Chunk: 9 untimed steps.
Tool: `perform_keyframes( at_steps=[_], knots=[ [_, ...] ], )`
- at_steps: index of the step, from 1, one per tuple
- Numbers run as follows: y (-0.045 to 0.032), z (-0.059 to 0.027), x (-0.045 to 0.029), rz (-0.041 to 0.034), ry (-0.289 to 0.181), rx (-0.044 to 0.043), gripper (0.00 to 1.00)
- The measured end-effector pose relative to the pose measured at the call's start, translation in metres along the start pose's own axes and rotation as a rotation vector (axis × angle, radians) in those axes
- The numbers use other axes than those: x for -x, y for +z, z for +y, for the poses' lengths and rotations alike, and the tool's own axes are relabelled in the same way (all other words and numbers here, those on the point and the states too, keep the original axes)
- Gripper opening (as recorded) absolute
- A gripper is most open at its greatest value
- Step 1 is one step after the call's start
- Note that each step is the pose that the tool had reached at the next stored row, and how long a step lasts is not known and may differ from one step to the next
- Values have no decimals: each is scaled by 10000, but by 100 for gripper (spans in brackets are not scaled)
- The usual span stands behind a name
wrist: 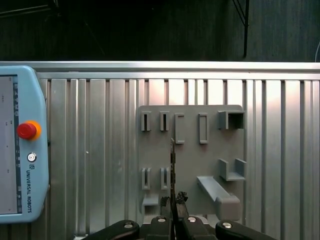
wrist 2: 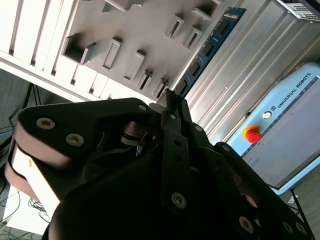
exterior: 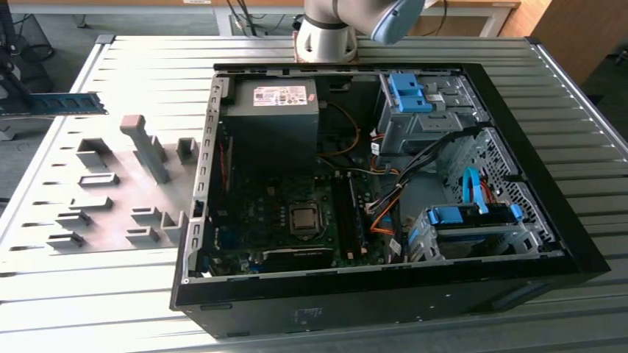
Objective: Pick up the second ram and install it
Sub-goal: 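Pick up the second ram and move it above second insertion slot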
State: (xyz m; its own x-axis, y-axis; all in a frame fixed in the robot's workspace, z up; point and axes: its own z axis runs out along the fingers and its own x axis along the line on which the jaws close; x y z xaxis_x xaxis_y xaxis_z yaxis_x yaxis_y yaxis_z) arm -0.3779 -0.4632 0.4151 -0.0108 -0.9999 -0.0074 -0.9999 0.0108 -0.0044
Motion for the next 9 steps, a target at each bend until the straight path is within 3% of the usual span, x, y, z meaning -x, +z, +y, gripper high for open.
perform_keyframes(
  at_steps=[9],
  knots=[
    [4,-54,0,-1,0,-1,14]
  ],
)
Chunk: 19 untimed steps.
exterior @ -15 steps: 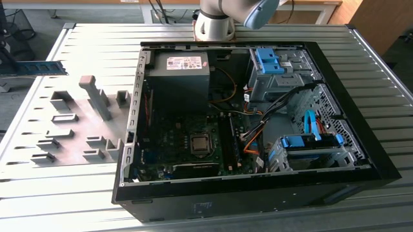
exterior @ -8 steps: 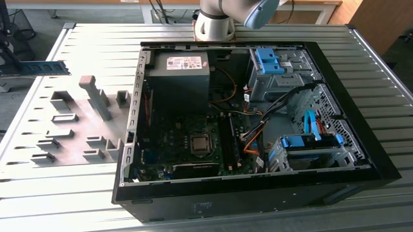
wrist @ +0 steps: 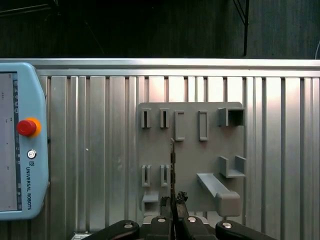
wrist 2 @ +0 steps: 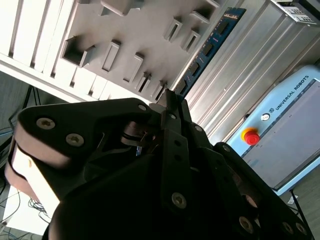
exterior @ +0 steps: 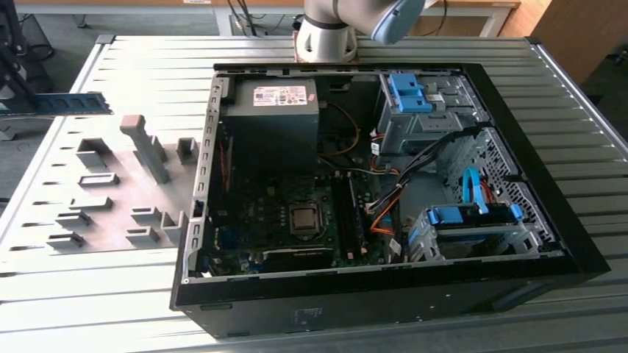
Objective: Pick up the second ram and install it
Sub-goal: 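Pick up the second ram and move it above second insertion slot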
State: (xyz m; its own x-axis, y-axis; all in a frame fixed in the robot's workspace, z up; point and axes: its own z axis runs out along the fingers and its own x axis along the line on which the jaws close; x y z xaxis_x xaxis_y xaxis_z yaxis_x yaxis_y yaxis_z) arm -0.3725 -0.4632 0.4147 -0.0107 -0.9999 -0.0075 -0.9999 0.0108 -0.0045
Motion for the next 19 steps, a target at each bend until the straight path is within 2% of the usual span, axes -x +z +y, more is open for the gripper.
perform_keyframes(
  at_steps=[11,19],
  knots=[
    [1,-33,0,1,0,1,14],
    [2,-104,1,1,1,0,14]
  ],
)
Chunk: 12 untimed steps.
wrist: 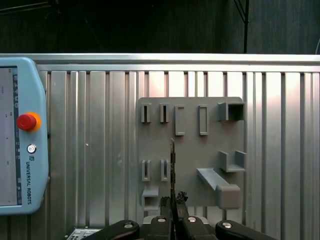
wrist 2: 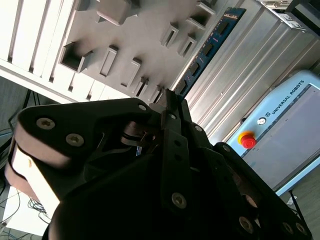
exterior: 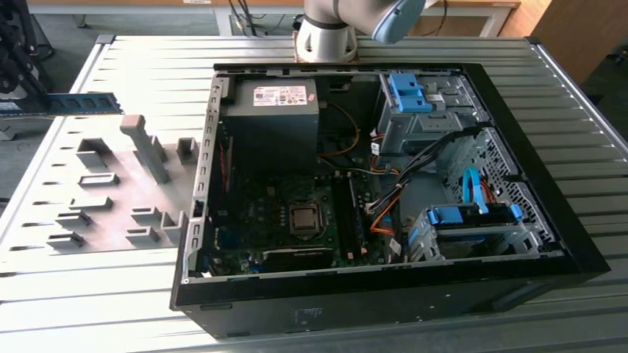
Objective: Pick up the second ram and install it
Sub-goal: 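Pick up the second ram and move it above second insertion slot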
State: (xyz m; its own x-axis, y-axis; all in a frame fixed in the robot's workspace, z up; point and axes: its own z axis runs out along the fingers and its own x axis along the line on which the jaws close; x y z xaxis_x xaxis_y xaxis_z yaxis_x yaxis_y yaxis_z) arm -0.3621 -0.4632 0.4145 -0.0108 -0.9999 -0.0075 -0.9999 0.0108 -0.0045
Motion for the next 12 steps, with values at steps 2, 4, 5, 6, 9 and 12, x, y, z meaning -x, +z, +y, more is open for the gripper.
perform_keyframes(
  at_steps=[2,4,5,6,9,12],
  knots=[
    [0,-18,0,0,-1,0,14],
    [1,-34,0,0,0,0,14],
    [1,-43,0,0,0,0,14],
    [1,-52,1,0,0,0,14],
    [2,-74,1,-1,0,0,14],
    [2,-94,1,0,0,0,14]
  ],
)
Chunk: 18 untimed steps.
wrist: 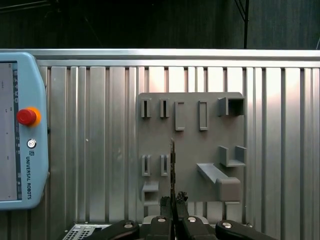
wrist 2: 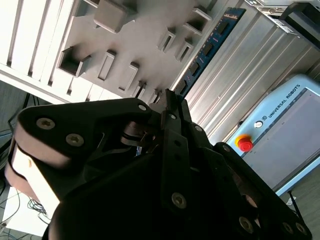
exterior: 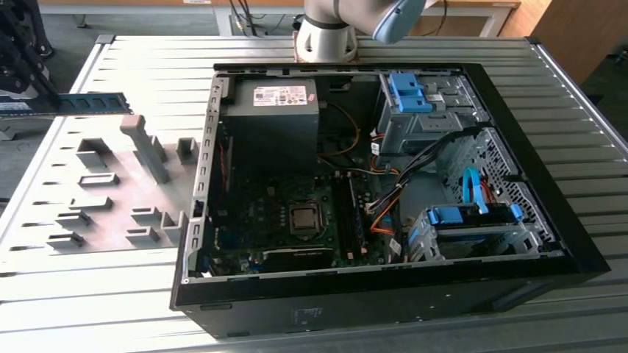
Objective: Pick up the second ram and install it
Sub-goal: 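Pick up the second ram and move it above second insertion slot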
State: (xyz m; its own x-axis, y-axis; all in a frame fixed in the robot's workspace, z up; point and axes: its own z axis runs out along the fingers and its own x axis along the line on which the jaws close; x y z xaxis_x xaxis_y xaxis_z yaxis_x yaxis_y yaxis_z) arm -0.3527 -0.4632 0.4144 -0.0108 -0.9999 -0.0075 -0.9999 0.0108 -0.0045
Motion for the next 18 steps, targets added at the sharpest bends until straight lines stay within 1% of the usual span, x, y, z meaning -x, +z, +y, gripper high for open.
perform_keyframes(
  at_steps=[18],
  knots=[
    [2,-110,1,0,0,-1,14]
  ],
)
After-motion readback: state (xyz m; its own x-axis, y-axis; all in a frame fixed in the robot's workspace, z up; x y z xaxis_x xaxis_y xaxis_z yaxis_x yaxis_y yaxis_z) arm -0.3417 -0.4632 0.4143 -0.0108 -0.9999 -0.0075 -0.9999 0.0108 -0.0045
